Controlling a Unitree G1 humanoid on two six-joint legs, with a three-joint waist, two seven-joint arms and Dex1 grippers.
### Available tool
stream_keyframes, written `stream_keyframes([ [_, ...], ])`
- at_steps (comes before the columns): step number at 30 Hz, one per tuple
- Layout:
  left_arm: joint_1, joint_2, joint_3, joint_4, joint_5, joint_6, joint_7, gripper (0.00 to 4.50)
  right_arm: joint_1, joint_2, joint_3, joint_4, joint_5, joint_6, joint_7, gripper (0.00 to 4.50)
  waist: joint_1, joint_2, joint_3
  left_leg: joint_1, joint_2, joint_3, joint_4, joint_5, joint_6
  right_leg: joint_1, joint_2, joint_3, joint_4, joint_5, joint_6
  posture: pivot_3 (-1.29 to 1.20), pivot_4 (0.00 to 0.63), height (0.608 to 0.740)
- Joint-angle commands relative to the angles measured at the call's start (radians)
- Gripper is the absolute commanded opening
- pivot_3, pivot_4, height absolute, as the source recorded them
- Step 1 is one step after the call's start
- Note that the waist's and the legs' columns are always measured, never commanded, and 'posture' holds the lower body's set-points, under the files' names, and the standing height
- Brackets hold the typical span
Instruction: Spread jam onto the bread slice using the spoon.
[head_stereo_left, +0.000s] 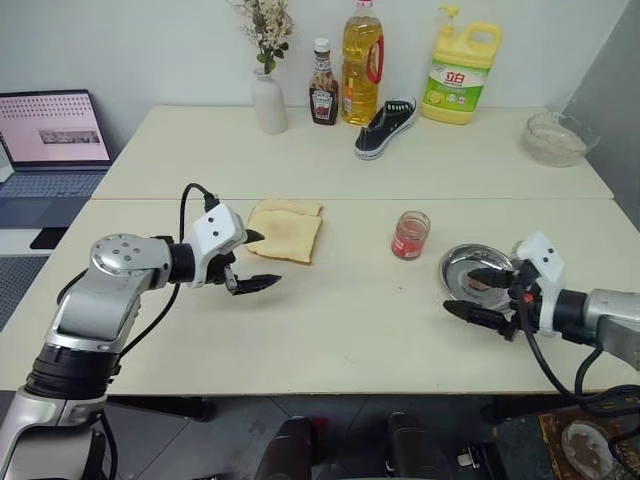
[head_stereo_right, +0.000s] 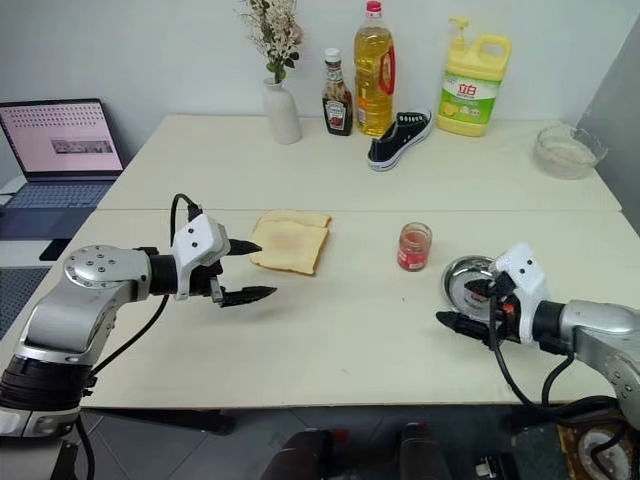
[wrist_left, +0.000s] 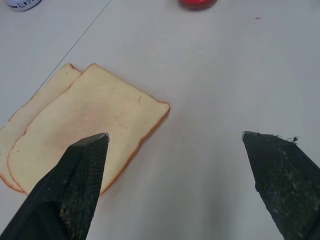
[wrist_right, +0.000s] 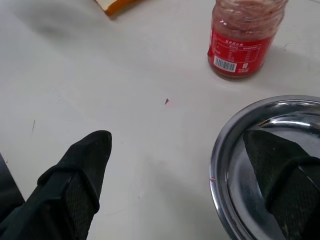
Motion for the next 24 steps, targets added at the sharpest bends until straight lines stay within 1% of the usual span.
stream_keyframes([
  [1, -0.014, -0.007, 0.009, -0.044, -0.009, 0.007, 0.021, 4.46, -0.026, 0.010, 0.011, -0.018, -0.008, -0.024, -0.017, 4.47, 0.000, 0.000, 0.000, 0.000, 0.000, 0.000, 0.000, 0.000, 0.000, 0.000, 0.000, 0.000, 0.000, 0.000, 0.000, 0.00, 0.150, 0.740],
  [5, -0.006, -0.013, 0.014, -0.062, -0.018, 0.034, 0.039, 4.46, -0.079, 0.040, 0.035, -0.032, 0.022, 0.000, -0.035, 4.47, -0.001, 0.000, 0.000, 0.000, 0.000, 0.000, 0.000, 0.000, 0.000, 0.000, 0.000, 0.000, 0.000, 0.000, 0.000, 0.00, 0.150, 0.740],
  [10, 0.006, -0.011, 0.030, -0.077, -0.038, 0.050, 0.045, 4.46, -0.095, 0.039, 0.050, -0.027, 0.025, 0.004, -0.040, 4.47, 0.000, 0.000, 0.000, 0.000, 0.000, 0.000, 0.000, 0.000, 0.000, 0.000, 0.000, 0.000, 0.000, 0.000, 0.000, 0.00, 0.150, 0.740],
  [14, -0.018, -0.008, 0.086, -0.045, -0.070, 0.088, 0.072, 4.46, -0.154, 0.060, 0.087, -0.040, 0.061, 0.020, -0.028, 4.47, -0.002, 0.000, 0.000, 0.000, 0.000, 0.000, 0.000, 0.000, 0.000, 0.000, 0.000, 0.000, 0.000, 0.000, 0.000, 0.00, 0.150, 0.740],
  [18, -0.039, -0.025, 0.112, 0.036, -0.061, 0.086, 0.125, 4.46, -0.180, 0.070, 0.124, -0.031, 0.052, 0.004, -0.022, 4.47, -0.001, 0.000, 0.000, 0.000, 0.001, -0.001, 0.000, 0.000, 0.000, -0.001, 0.000, -0.001, 0.000, 0.000, -0.001, 0.00, 0.150, 0.740],
  [20, -0.064, -0.054, 0.136, 0.114, -0.060, 0.084, 0.172, 4.46, -0.208, 0.097, 0.165, -0.021, 0.042, -0.007, -0.029, 4.47, -0.001, 0.000, 0.000, 0.000, 0.000, -0.001, 0.000, 0.000, 0.000, 0.000, 0.000, -0.001, 0.000, 0.000, 0.000, 0.00, 0.150, 0.740],
  [24, -0.130, -0.152, 0.241, 0.361, -0.073, 0.063, 0.326, 4.46, -0.302, 0.179, 0.244, 0.011, 0.023, -0.030, -0.036, 4.47, -0.001, -0.001, 0.000, 0.000, 0.000, -0.001, 0.000, 0.000, 0.000, 0.000, 0.000, -0.002, 0.001, 0.001, -0.001, 0.00, 0.150, 0.740],
])
